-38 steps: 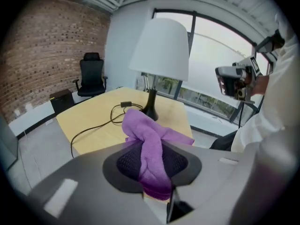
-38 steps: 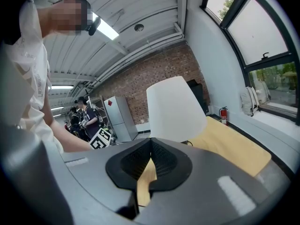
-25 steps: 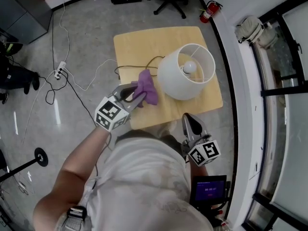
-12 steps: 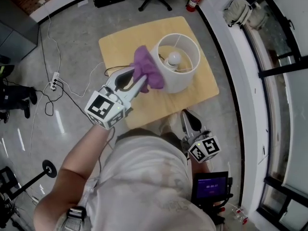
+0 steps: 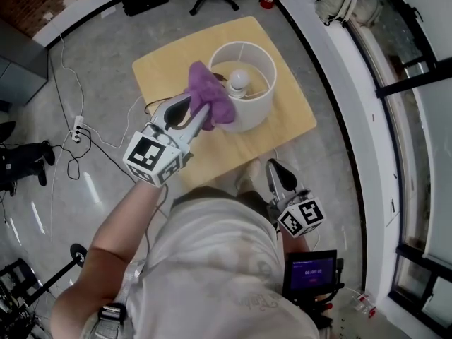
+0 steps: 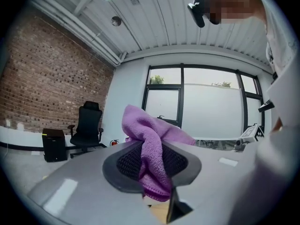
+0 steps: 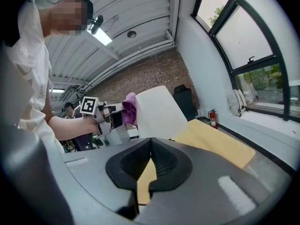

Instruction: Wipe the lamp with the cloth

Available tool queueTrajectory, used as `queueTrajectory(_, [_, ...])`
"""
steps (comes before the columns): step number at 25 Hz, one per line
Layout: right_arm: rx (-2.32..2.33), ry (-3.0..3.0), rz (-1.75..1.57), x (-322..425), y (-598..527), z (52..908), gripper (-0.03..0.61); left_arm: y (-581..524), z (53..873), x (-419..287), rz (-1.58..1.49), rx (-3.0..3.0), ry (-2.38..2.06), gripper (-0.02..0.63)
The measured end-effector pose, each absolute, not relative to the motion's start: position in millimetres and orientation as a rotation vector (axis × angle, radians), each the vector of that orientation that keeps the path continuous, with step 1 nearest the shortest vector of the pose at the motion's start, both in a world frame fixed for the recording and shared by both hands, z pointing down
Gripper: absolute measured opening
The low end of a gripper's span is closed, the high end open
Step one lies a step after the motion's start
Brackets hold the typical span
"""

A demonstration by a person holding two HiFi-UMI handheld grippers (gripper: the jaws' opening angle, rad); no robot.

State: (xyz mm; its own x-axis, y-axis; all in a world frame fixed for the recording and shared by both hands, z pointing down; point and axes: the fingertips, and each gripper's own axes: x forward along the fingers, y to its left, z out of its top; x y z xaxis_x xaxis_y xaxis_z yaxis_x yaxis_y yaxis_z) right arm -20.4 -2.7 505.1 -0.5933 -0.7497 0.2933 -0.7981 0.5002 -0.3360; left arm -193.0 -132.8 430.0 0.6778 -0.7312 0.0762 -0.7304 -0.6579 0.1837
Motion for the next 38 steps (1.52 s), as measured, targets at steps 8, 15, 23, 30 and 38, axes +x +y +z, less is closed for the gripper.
queueTrajectory(8, [1.357,-2.622,0.679,-16.4,-2.3,506.9,0.014,-134.4,464.6,-197.8,0.036,2.593,-1.205,0.097])
queueTrajectory(15, [1.353,-2.619,0.672,-11.0,-2.0,503.9,0.014,-134.6,489.9,-202.3,0.052,2.518,-1.232,0.098])
queueTrajectory(23, [1.346,-2.620,0.649,-12.1,-0.9,503.8,0.014,-125.2,529.9,-208.3,0.096,2.422,-1.262,0.098])
queueTrajectory(30, [1.348,-2.632,0.628,-16.3,-2.4,502.4,0.014,-125.6,499.3,-229.3,0.022,2.482,-1.258,0.100])
queueTrajectory(38, [1.349,-2.665,0.608,-25.4,-6.8,495.5,0.014,-178.9,420.2,-227.6,0.039,2.733,-1.223,0.100])
